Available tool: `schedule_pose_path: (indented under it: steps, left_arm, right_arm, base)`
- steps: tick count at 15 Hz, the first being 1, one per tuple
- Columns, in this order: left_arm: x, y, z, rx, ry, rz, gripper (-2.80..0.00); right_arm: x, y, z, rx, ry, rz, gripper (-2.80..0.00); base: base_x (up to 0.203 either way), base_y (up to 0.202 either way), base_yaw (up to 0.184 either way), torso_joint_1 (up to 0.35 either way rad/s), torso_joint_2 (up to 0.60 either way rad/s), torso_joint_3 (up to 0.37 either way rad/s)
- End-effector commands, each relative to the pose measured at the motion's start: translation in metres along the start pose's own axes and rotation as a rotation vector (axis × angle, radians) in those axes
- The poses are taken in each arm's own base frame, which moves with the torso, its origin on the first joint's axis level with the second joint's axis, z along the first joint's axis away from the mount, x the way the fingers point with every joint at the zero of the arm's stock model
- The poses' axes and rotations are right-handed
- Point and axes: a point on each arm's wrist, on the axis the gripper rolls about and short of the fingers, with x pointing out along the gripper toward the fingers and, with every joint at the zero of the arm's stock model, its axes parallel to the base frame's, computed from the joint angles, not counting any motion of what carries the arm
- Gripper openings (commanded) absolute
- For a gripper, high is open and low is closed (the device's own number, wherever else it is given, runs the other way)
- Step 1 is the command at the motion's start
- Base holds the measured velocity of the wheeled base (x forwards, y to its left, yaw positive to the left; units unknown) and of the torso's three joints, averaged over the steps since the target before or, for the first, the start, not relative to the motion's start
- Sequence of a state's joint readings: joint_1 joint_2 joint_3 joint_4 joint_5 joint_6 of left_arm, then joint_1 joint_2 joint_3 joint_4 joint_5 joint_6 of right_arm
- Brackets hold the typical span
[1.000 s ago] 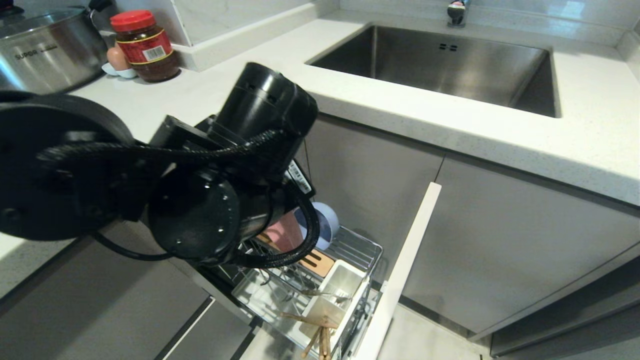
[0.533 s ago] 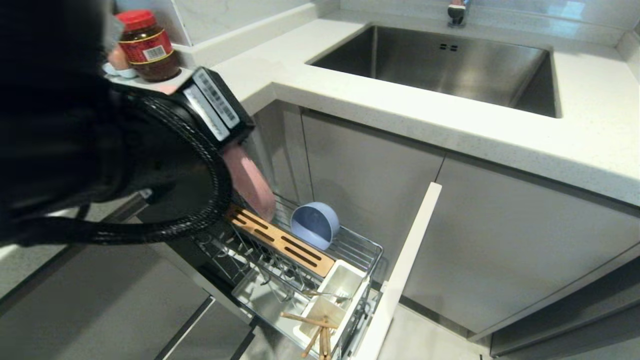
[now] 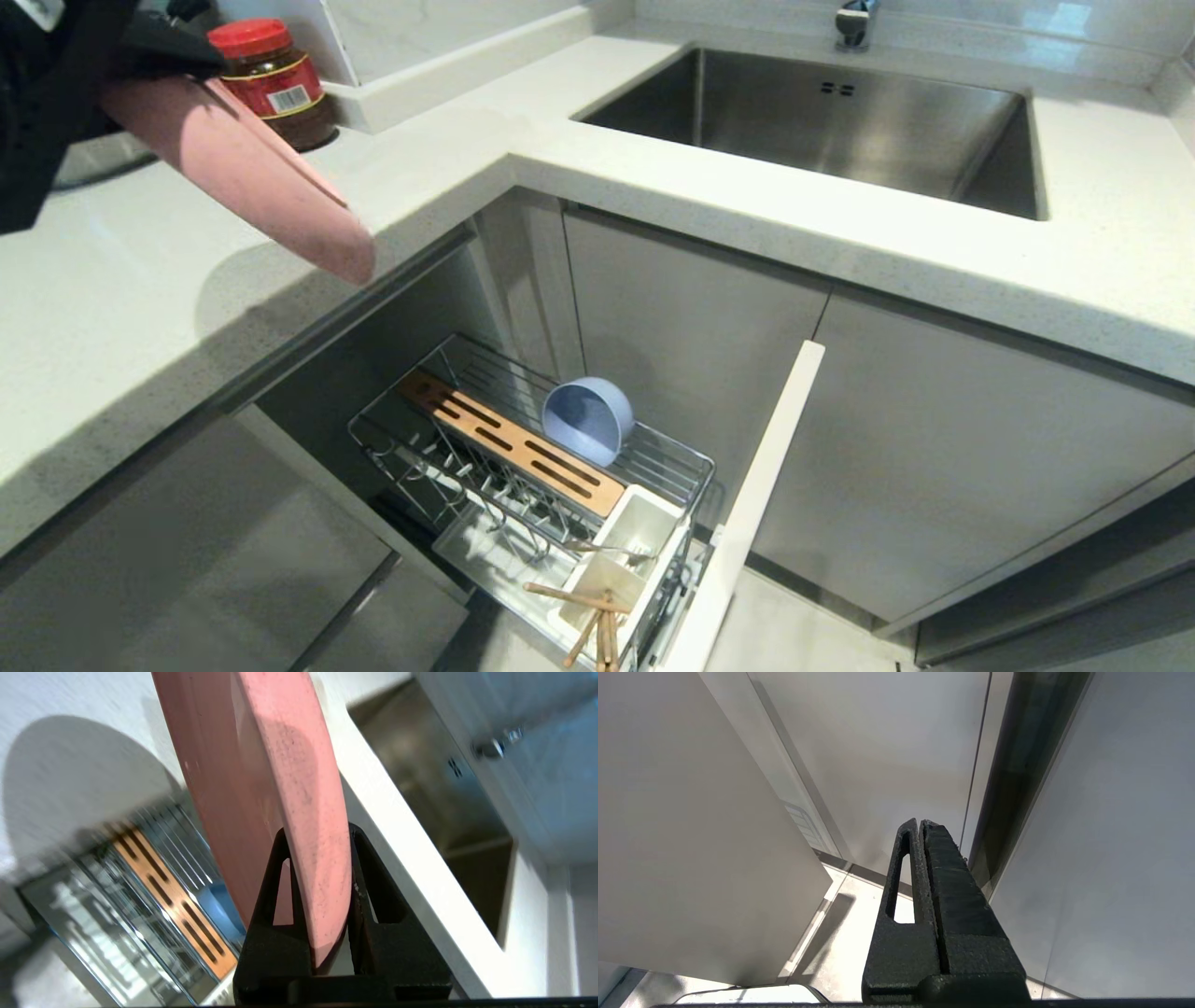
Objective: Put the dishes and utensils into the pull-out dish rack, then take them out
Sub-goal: Take the plate out of the cupboard
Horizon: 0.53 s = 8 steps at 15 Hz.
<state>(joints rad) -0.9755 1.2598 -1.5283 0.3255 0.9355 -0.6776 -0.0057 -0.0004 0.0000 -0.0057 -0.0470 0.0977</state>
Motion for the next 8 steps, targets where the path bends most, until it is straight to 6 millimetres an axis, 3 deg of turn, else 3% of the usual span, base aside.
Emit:
schedule_pose_path:
  steps: [1,6,8]
  left_arm:
    - [0.0,0.011,0.019,-0.016,-0.077,0.057,-2.8]
    - [0.005,0.038,0.052,0.116,-0.254,0.279,-2.8]
    - [0.008,0.049,0.061,0.252,-0.29,0.394,-2.8]
  right_arm:
    - [0.0,0.0,0.0,0.001,-0.003,-0.001,-2.8]
    - [0.0,0.0,0.0,0.001,-0.003,-0.001,-2.8]
    - [0.0,0.0,0.0,0.001,-0.003,-0.001,-2.8]
  base:
    - [0.0,0.0,0.0,0.0,0.0,0.0]
    - [0.0,0.0,0.0,0.0,0.0,0.0]
    - [0.0,0.0,0.0,0.0,0.0,0.0]
